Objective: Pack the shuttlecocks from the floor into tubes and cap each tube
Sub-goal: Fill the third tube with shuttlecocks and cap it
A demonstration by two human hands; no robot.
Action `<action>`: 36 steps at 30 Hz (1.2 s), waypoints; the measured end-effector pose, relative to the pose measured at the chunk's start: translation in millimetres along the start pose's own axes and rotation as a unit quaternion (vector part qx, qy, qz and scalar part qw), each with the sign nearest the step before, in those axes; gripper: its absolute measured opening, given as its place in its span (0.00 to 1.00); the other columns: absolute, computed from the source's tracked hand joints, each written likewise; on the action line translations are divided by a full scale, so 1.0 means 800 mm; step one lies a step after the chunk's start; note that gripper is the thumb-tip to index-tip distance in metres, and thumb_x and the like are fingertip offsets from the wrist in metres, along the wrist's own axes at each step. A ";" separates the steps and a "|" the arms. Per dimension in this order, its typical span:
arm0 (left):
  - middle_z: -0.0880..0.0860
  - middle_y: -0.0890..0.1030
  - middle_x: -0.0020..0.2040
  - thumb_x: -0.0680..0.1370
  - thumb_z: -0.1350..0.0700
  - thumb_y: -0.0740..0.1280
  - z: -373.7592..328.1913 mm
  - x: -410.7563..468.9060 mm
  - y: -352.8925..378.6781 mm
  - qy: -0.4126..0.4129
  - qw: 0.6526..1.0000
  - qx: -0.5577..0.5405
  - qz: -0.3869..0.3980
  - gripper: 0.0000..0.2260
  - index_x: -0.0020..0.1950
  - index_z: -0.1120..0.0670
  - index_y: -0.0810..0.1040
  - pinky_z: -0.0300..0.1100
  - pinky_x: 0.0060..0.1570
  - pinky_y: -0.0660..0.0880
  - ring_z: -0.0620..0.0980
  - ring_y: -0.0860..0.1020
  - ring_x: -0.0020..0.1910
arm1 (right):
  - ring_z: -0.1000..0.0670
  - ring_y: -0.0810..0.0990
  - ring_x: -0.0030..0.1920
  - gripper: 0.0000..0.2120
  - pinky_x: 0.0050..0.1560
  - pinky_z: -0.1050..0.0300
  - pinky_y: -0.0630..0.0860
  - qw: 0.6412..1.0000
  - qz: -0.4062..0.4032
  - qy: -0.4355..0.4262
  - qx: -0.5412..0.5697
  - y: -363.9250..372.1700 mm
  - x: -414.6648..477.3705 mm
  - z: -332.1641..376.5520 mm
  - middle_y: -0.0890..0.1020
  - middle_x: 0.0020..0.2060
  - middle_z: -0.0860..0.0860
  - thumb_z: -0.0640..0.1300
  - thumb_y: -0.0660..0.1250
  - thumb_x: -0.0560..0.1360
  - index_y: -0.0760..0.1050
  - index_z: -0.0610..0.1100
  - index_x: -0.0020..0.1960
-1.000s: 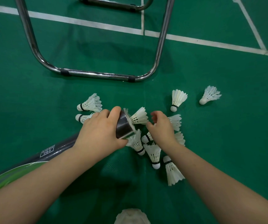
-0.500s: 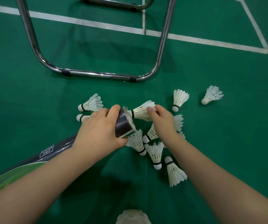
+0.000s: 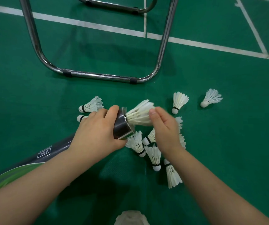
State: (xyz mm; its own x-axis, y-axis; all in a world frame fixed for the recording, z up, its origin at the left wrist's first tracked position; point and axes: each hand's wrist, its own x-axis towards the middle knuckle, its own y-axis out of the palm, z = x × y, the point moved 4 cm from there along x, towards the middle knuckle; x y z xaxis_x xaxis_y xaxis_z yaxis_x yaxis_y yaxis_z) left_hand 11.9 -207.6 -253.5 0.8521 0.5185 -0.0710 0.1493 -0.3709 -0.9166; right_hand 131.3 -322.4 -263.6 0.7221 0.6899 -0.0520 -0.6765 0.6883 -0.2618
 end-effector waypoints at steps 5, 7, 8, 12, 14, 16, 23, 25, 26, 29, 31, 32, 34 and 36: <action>0.52 0.75 0.53 0.64 0.40 0.71 -0.002 0.000 0.004 0.004 1.000 0.007 0.013 0.36 0.66 0.50 0.61 0.49 0.51 0.71 0.54 0.72 0.51 | 0.57 0.73 0.59 0.22 0.63 0.58 0.66 0.975 0.182 0.096 -0.079 0.026 -0.011 0.000 0.77 0.56 0.58 0.62 0.52 0.72 0.78 0.52 0.52; 0.53 0.75 0.52 0.63 0.41 0.71 -0.003 -0.002 0.004 0.004 1.000 0.013 0.015 0.36 0.66 0.51 0.62 0.49 0.50 0.71 0.55 0.73 0.51 | 0.61 0.69 0.63 0.19 0.66 0.57 0.64 0.958 0.249 0.133 -0.060 0.028 -0.012 0.005 0.76 0.57 0.59 0.63 0.58 0.69 0.81 0.54 0.48; 0.53 0.75 0.52 0.63 0.41 0.71 -0.003 -0.003 0.005 0.007 1.000 0.015 0.013 0.35 0.66 0.51 0.63 0.49 0.49 0.70 0.56 0.73 0.50 | 0.63 0.69 0.61 0.14 0.64 0.58 0.65 0.952 0.267 0.130 -0.074 0.028 -0.010 0.010 0.77 0.52 0.60 0.60 0.61 0.67 0.81 0.56 0.43; 0.55 0.76 0.46 0.61 0.42 0.72 -0.001 -0.004 0.007 0.019 1.000 0.023 0.001 0.33 0.62 0.54 0.68 0.49 0.42 0.69 0.59 0.74 0.45 | 0.46 0.75 0.46 0.17 0.49 0.47 0.71 0.936 0.296 0.059 -0.180 0.034 -0.008 0.020 0.77 0.40 0.40 0.51 0.62 0.63 0.79 0.38 0.40; 0.55 0.76 0.45 0.60 0.43 0.73 -0.002 -0.005 0.005 0.024 0.999 0.023 -0.005 0.33 0.61 0.54 0.68 0.49 0.41 0.70 0.59 0.75 0.44 | 0.46 0.73 0.39 0.17 0.41 0.47 0.70 0.934 0.317 0.073 -0.149 0.039 -0.009 0.021 0.77 0.39 0.38 0.47 0.62 0.61 0.78 0.37 0.44; 0.53 0.75 0.48 0.61 0.42 0.72 -0.006 -0.006 0.007 0.020 0.999 0.029 0.021 0.33 0.62 0.53 0.67 0.48 0.44 0.69 0.57 0.74 0.46 | 0.50 0.69 0.36 0.16 0.37 0.55 0.65 0.916 0.355 0.101 -0.156 0.042 -0.008 0.021 0.73 0.34 0.44 0.45 0.61 0.60 0.77 0.37 0.42; 0.55 0.76 0.39 0.56 0.41 0.69 -0.010 -0.014 0.020 0.059 0.998 0.032 0.002 0.34 0.57 0.53 0.65 0.52 0.35 0.75 0.59 0.76 0.36 | 0.54 0.64 0.33 0.08 0.33 0.60 0.62 0.866 0.463 0.155 -0.107 0.060 -0.012 0.018 0.67 0.31 0.51 0.40 0.60 0.60 0.69 0.39 0.38; 0.55 0.76 0.39 0.58 0.41 0.66 -0.011 -0.012 0.021 0.062 0.998 0.028 0.004 0.31 0.56 0.53 0.64 0.51 0.36 0.75 0.59 0.76 0.37 | 0.54 0.68 0.35 0.09 0.37 0.61 0.66 0.865 0.464 0.169 -0.088 0.061 -0.011 0.014 0.70 0.33 0.50 0.41 0.62 0.62 0.71 0.38 0.40; 0.54 0.75 0.40 0.59 0.40 0.66 -0.010 -0.009 0.021 0.062 0.998 0.030 0.009 0.31 0.57 0.52 0.64 0.51 0.38 0.74 0.59 0.76 0.39 | 0.54 0.71 0.37 0.10 0.40 0.60 0.68 0.872 0.451 0.174 -0.080 0.059 -0.010 0.013 0.73 0.34 0.49 0.43 0.64 0.63 0.73 0.37 0.41; 0.50 0.72 0.45 0.63 0.39 0.69 -0.011 -0.002 0.018 0.043 0.998 0.021 0.045 0.29 0.58 0.49 0.63 0.48 0.46 0.71 0.54 0.73 0.45 | 0.53 0.80 0.45 0.08 0.50 0.61 0.76 0.917 0.351 0.182 -0.047 0.036 0.001 0.006 0.82 0.43 0.50 0.49 0.67 0.73 0.79 0.44 0.45; 0.49 0.72 0.47 0.64 0.38 0.70 -0.011 0.000 0.014 0.040 0.998 0.016 0.050 0.30 0.59 0.47 0.63 0.47 0.48 0.71 0.52 0.72 0.47 | 0.52 0.81 0.48 0.12 0.52 0.60 0.78 0.947 0.264 0.181 -0.025 0.008 0.012 0.002 0.83 0.44 0.51 0.49 0.60 0.78 0.79 0.46 0.43; 0.49 0.72 0.48 0.64 0.38 0.70 -0.011 0.000 0.013 0.040 0.998 0.016 0.049 0.30 0.60 0.47 0.62 0.46 0.48 0.71 0.52 0.71 0.47 | 0.53 0.81 0.47 0.14 0.52 0.58 0.79 0.957 0.216 0.191 -0.016 -0.008 0.016 -0.002 0.83 0.42 0.52 0.49 0.57 0.79 0.78 0.46 0.41; 0.49 0.72 0.48 0.65 0.39 0.70 -0.010 0.000 0.013 0.038 0.998 0.014 0.048 0.31 0.62 0.47 0.62 0.46 0.48 0.70 0.52 0.71 0.47 | 0.52 0.81 0.47 0.14 0.53 0.54 0.78 0.969 0.117 0.219 -0.012 -0.040 0.022 -0.017 0.83 0.42 0.51 0.48 0.57 0.79 0.77 0.46 0.43; 0.49 0.73 0.48 0.65 0.39 0.69 -0.011 -0.001 0.016 0.035 0.998 0.014 0.050 0.31 0.62 0.47 0.62 0.46 0.48 0.70 0.52 0.71 0.48 | 0.52 0.81 0.47 0.11 0.54 0.54 0.77 0.973 0.023 0.224 -0.054 -0.067 0.023 -0.036 0.83 0.43 0.51 0.48 0.59 0.79 0.78 0.46 0.45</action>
State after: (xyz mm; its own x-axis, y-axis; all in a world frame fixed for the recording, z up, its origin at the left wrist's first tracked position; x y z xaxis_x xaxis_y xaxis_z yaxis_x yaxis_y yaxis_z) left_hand 17.4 -219.3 -261.5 0.8956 0.4237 -0.1357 0.0484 -0.3959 -0.9170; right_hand 184.7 -352.9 -278.1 0.6977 0.5363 -0.4749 -0.7086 0.6143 -0.3472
